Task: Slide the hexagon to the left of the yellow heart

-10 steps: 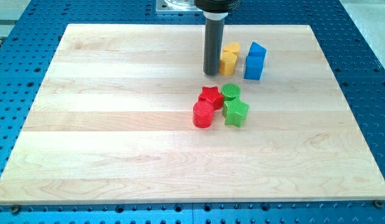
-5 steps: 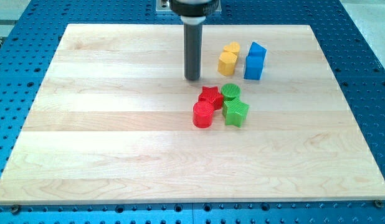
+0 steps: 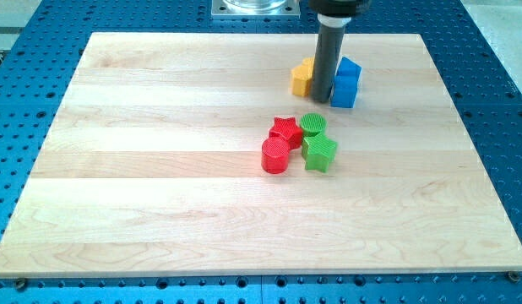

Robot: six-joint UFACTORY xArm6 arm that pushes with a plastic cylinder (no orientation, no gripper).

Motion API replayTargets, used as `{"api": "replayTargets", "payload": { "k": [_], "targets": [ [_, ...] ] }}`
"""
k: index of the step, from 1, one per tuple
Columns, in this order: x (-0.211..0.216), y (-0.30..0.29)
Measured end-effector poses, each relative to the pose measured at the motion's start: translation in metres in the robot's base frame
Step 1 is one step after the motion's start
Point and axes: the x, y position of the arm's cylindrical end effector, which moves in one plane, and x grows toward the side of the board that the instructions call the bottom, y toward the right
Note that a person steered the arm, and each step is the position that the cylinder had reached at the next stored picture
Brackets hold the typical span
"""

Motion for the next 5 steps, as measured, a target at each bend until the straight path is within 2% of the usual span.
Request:
{"api": "replayTargets", "payload": {
  "k": [1, 3, 4, 5],
  "targets": [
    [-0.001, -0.001],
    [0.0, -0.062],
    [0.003, -0.07],
    [0.028, -0.072]
  ]
}}
